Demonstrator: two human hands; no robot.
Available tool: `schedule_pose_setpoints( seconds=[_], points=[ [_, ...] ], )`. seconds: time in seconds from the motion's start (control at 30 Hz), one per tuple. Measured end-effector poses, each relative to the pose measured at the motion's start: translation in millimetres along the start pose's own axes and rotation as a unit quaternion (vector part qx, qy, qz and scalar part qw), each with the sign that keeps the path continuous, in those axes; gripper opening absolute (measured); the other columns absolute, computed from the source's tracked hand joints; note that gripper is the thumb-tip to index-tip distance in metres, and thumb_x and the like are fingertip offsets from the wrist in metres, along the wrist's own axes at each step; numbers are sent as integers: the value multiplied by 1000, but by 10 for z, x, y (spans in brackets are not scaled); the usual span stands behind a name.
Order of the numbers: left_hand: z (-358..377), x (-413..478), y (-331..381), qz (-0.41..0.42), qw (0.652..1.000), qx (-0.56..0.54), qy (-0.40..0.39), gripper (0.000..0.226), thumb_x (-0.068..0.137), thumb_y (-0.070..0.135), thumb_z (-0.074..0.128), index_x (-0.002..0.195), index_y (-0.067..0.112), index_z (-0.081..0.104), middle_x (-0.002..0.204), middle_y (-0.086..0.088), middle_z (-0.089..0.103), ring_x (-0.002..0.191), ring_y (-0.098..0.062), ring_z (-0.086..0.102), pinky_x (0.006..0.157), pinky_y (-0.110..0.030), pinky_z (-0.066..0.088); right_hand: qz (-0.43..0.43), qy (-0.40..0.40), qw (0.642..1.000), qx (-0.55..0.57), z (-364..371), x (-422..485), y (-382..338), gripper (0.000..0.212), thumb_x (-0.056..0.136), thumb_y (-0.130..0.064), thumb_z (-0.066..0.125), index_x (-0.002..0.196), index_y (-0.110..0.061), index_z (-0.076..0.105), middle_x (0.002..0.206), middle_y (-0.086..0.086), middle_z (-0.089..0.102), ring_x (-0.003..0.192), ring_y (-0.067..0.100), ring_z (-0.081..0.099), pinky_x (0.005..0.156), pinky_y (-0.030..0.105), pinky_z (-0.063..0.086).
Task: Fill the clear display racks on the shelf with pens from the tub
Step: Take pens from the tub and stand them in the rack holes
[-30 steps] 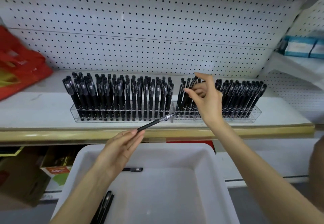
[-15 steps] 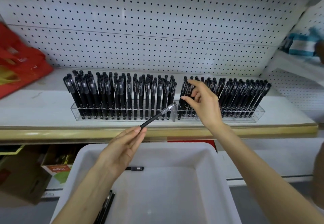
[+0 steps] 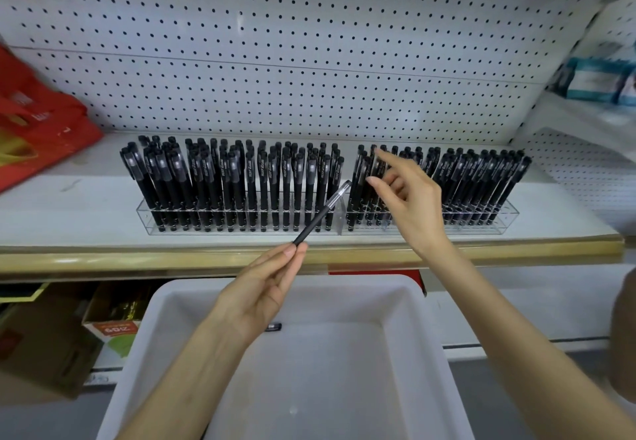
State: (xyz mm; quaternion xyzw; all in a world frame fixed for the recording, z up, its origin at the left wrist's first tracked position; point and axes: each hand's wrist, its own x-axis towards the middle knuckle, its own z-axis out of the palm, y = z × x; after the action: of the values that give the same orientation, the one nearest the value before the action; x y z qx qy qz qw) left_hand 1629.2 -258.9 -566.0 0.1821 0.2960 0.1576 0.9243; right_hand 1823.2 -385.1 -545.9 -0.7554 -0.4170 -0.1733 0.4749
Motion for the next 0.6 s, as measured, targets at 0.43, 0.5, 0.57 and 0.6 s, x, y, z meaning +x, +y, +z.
schedule_pose_setpoints(
  seconds=[0.43, 0.5, 0.57, 0.6],
  points=[
    [237, -13, -396, 141, 970, 190, -51, 15, 79, -18, 58, 84, -4, 61, 86, -22, 71, 84, -22, 72, 73, -21, 57, 303, 2, 901, 311, -69, -327, -457, 14, 81, -13, 72, 86, -8, 60, 73, 2, 65, 67, 10, 65, 59, 25, 56],
    [242, -26, -415, 147, 964, 214, -59, 13, 79, -15, 60, 85, -4, 62, 87, -23, 71, 85, -24, 72, 75, -23, 57, 310, 10, 892, 328, -100, -327, -443, 12, 81, -11, 72, 85, -6, 62, 73, 5, 65, 68, 11, 65, 60, 24, 55],
    [237, -26, -399, 136, 962, 224, -81, 8, 83, -8, 60, 88, -5, 64, 90, -22, 71, 87, -25, 72, 74, -24, 57, 311, -3, 883, 352, -153, -315, -444, 10, 83, -8, 70, 92, -6, 66, 77, 7, 69, 72, 12, 67, 62, 22, 53],
    [232, -23, -386, 127, 961, 229, -92, 8, 85, -5, 59, 89, -4, 66, 91, -22, 72, 87, -25, 72, 73, -23, 57, 310, -15, 880, 360, -183, -302, -451, 13, 84, -7, 69, 97, -7, 67, 80, 7, 70, 75, 13, 68, 64, 21, 53]
  ],
)
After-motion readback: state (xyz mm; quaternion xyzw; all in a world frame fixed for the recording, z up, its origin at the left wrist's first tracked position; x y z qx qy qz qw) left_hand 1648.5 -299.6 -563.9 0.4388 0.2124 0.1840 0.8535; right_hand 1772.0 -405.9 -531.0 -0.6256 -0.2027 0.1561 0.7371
